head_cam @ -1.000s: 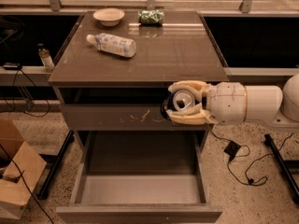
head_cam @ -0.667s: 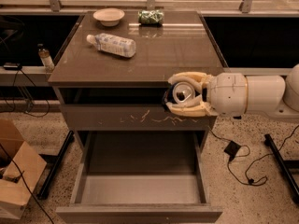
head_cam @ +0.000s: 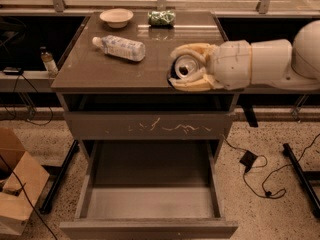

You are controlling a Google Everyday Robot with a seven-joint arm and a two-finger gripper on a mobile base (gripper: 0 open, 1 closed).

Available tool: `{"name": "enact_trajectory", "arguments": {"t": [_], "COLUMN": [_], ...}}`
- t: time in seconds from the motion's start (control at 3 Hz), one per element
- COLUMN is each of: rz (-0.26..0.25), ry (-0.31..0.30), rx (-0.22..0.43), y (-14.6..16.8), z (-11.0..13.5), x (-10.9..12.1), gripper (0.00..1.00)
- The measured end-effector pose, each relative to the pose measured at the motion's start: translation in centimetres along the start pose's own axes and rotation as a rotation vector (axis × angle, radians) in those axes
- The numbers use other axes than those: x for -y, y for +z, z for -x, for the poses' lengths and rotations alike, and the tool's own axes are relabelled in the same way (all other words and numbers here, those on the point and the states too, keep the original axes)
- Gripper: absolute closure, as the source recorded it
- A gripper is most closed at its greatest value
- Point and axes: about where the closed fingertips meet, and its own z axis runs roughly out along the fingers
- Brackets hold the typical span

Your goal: Pick pepsi can from middle drawer and place on counter

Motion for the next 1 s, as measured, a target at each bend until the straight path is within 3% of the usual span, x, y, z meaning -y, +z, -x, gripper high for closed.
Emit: {"name": "enact_trajectory", "arguments": {"t": [0.33,1.0], "rz": [-0.026,-0.07], "ry": [-0.076,-0.137], "rx": [0.008,0.009], "y": [1.4,2.8], "z": [0.1,-1.1], "x": [5.5,11.9], "gripper": [1.0,1.0]}}
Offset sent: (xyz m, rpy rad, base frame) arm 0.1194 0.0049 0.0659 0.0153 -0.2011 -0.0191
